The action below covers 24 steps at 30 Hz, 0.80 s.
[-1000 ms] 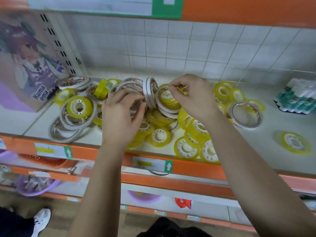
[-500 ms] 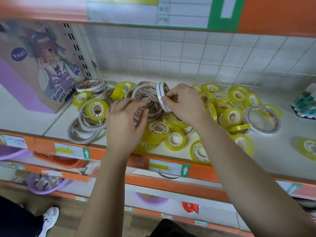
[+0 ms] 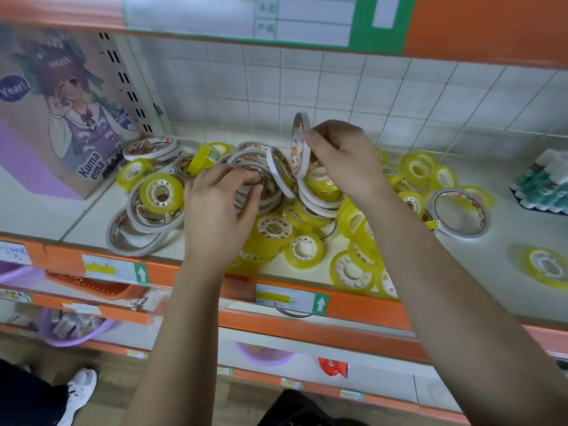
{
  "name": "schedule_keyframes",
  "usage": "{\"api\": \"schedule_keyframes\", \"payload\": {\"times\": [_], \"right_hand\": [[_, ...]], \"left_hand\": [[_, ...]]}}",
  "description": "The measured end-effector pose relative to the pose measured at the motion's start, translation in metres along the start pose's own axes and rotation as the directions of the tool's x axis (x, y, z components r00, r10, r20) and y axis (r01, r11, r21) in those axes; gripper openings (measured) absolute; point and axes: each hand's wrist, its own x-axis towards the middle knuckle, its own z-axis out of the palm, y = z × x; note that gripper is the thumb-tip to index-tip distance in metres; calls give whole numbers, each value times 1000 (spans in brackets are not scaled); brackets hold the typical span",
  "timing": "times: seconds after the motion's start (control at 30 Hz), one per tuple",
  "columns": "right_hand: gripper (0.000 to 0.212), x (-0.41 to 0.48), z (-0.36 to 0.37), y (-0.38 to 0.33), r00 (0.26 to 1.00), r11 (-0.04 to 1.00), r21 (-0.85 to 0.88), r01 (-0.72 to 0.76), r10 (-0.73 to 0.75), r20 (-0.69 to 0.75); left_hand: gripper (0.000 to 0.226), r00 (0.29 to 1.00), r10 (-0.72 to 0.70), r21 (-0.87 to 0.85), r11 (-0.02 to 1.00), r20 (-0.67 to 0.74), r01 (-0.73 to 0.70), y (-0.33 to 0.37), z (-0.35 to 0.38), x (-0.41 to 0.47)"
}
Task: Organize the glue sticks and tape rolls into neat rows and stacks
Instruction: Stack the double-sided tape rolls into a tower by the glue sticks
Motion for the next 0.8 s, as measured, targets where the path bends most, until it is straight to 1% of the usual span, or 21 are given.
{"api": "schedule_keyframes", "payload": {"times": [0.1, 0.17, 0.23, 0.37, 0.5, 0.6, 0.8], "right_hand": [[24, 0, -12, -2, 999, 987, 155, -39, 41, -8], [21, -1, -21, -2, 998, 981, 193, -35, 44, -41], [19, -3, -32, 2, 996, 985, 169, -24, 38, -83], [19, -12, -56, 17, 990, 998, 52, -20, 27, -140], [30, -26, -79, 37, 982, 999, -16, -42, 38, -184], [19, -38, -96, 55, 983, 997, -67, -34, 21, -181], [8, -61, -114, 77, 978, 988, -111, -106, 84, -188]], "left_hand": [[21, 1000, 9, -6, 1000, -10, -9, 4, 4, 4], [21, 1000, 17, -21, 1000, -11, -17, 9, 7, 7], [21, 999, 32, -35, 999, -13, -32, 15, 11, 10], [20, 997, 73, -47, 996, -19, -74, 33, 22, 12], [20, 993, 116, -66, 991, 12, -115, 53, 36, 12], [23, 990, 125, -89, 989, 60, -119, 63, 46, 13], [26, 981, 161, -158, 977, 111, -142, 78, 63, 20]]}}
